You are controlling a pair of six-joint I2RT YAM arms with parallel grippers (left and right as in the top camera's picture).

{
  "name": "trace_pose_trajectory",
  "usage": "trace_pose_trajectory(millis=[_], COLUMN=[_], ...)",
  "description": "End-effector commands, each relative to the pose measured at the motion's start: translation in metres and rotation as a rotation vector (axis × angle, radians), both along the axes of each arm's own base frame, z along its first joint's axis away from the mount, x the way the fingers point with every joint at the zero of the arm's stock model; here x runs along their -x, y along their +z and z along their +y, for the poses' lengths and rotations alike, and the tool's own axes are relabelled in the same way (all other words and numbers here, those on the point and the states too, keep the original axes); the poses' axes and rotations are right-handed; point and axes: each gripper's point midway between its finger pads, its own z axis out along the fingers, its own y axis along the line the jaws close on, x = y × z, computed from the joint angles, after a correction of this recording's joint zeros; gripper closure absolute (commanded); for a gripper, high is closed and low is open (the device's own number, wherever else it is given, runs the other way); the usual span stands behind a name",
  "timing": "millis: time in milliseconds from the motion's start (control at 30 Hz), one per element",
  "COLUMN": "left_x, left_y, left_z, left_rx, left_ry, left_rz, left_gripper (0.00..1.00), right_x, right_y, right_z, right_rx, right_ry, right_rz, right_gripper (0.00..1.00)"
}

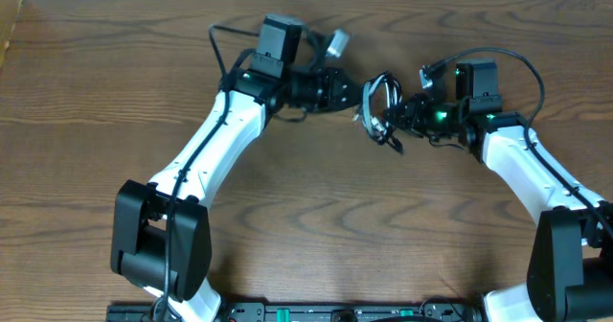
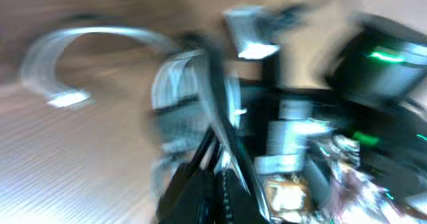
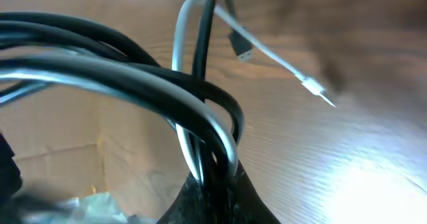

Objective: Untangle cables

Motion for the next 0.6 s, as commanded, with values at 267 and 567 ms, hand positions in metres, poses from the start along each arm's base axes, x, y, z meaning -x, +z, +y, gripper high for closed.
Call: trace_pose_trajectory(millis=[267, 567], left_x=[-0.02, -0.015], left_y=[-0.071, -0.054], left_z=[0.078, 0.032], left_rx=[-0.495, -0.366], left_ry=[0.324, 0.231], left_rz=[0.068, 0.017], left_gripper=[0.93, 0.93], right_x=[0.009, 0.019], right_y=[-0.035, -0.045], right_z=[-0.029, -0.024], right_rx=[0.236, 0.309], right_ry=[-0.084, -0.087], right_rz=[0.078, 0.112], right_gripper=[0.99, 0.99])
